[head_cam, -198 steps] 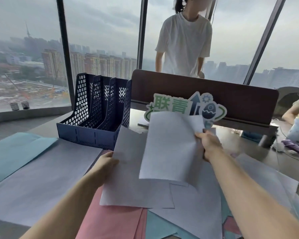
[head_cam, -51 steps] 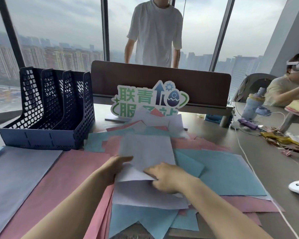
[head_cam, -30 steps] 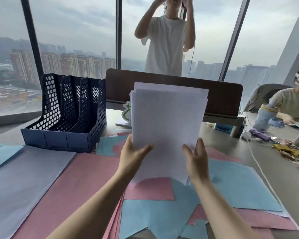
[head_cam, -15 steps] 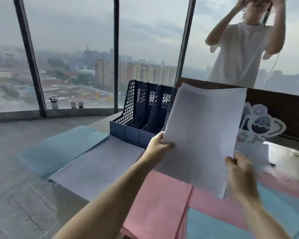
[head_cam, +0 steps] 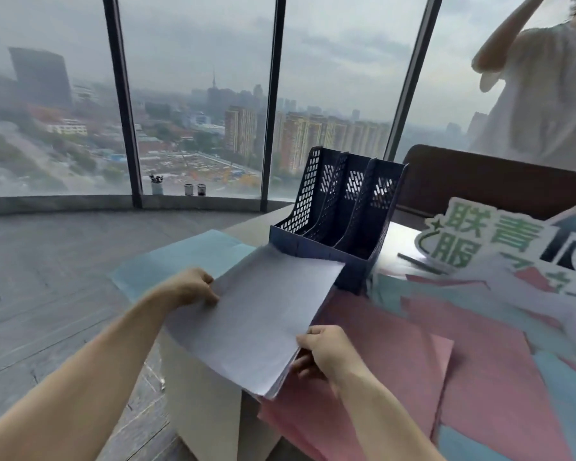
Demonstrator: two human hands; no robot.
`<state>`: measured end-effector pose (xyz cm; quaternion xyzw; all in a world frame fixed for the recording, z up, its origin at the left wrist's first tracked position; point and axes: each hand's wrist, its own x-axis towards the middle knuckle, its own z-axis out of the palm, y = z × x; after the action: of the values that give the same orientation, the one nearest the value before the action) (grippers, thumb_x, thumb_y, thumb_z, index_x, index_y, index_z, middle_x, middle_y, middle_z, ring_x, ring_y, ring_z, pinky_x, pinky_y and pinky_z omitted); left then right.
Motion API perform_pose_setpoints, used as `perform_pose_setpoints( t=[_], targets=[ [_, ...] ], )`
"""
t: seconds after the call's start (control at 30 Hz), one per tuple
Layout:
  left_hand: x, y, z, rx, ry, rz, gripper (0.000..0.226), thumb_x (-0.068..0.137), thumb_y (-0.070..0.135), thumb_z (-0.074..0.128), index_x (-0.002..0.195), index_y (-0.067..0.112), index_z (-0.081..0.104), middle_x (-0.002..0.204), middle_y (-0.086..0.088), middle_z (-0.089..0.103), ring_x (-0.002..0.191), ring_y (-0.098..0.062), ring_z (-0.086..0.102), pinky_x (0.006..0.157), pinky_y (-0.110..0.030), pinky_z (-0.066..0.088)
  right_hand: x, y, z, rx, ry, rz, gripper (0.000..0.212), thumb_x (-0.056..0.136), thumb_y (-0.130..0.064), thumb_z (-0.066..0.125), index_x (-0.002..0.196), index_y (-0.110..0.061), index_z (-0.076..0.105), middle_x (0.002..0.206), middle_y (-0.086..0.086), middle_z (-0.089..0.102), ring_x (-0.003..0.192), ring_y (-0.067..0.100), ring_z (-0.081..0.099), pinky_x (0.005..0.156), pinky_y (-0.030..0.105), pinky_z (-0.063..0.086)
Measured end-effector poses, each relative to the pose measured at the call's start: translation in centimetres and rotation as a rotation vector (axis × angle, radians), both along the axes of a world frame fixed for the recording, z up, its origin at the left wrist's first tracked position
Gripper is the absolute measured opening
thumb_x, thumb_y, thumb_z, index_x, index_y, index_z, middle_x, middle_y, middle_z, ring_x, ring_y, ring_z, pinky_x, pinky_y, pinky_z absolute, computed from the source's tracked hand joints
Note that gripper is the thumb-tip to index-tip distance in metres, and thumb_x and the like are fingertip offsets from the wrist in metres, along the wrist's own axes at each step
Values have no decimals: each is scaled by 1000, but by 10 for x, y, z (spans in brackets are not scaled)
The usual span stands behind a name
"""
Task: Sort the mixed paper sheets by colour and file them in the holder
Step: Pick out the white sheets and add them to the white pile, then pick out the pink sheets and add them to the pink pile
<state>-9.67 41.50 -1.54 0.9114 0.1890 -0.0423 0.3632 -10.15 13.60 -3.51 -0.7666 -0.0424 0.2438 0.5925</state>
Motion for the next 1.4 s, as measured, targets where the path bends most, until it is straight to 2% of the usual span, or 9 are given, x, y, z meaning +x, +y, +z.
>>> perform_pose_setpoints(
  t=[0.17, 0.4, 0.53, 0.67, 0.77, 0.87, 1.17, 1.3, 1.4],
  targets=[
    [19, 12, -23, 164, -16, 30, 22, 73, 11, 74, 93, 2, 72, 84, -10, 66, 80, -22, 59, 68, -27, 44, 3, 15, -2, -78, -31, -11, 19, 94, 1, 46, 75, -3, 50, 61, 10, 49, 39, 18, 60, 33, 21, 38],
    [35, -17, -29, 539, 5, 23, 73, 76, 35, 74, 142, 22, 46, 136, -9, 52, 126, -28, 49, 101, -33, 43, 8, -11, 5, -324, -214, -92, 14, 81, -16, 54, 68, -12, 57, 53, 4, 65, 33, 13, 47, 39, 17, 34],
    [39, -88, -21, 421, -183, -72, 58, 79, 31, 70, 135, 25, 55, 126, -6, 58, 117, -24, 54, 98, -34, 46, 17, -82, 13, -436, -337, -274, 18, 86, -25, 55, 77, -13, 64, 66, 1, 71, 44, 13, 54, 50, 21, 45],
    [36, -197, -10, 233, -322, -333, 43, 81, 27, 70, 123, 19, 66, 112, -3, 67, 99, -18, 61, 86, -26, 48, 27, -183, 11, -736, -385, -475, 16, 87, -33, 60, 93, -22, 70, 94, 0, 72, 90, 26, 65, 79, 31, 51],
    [32, -278, -12, 180, -325, -535, 43, 83, 36, 69, 125, 25, 63, 115, 2, 64, 100, -13, 60, 89, -25, 48, 27, -252, 13, -1025, -249, -560, 52, 86, -53, 61, 125, -19, 61, 126, 5, 63, 114, 27, 60, 89, 34, 47],
    [28, -345, -19, 207, -306, -679, 45, 84, 40, 67, 126, 26, 61, 121, 1, 60, 111, -18, 57, 94, -27, 46, 28, -289, 15, -1159, -75, -477, 69, 77, -71, 61, 118, -16, 63, 121, 5, 64, 110, 26, 61, 84, 33, 47],
    [32, -400, -31, 342, -234, -742, 53, 75, 40, 74, 126, 31, 62, 124, 3, 56, 108, -19, 60, 90, -29, 48, 52, -281, 10, -1000, 23, -421, 26, 75, -34, 74, 92, -17, 63, 100, 5, 66, 94, 20, 67, 79, 28, 52],
    [37, -399, -34, 238, -306, -656, 43, 85, 42, 66, 124, 26, 63, 122, 3, 61, 111, -17, 58, 91, -27, 46, 52, -293, 0, -792, -34, -534, 7, 84, -15, 58, 80, -12, 54, 71, 3, 57, 63, 21, 57, 55, 21, 41],
    [45, -398, -32, 106, -362, -541, 50, 85, 39, 68, 131, 21, 59, 125, -2, 59, 116, -20, 56, 96, -29, 44, 43, -329, -6, -763, -179, -663, 12, 93, -17, 48, 85, -12, 56, 84, 9, 59, 83, 30, 62, 65, 27, 40]
  ],
)
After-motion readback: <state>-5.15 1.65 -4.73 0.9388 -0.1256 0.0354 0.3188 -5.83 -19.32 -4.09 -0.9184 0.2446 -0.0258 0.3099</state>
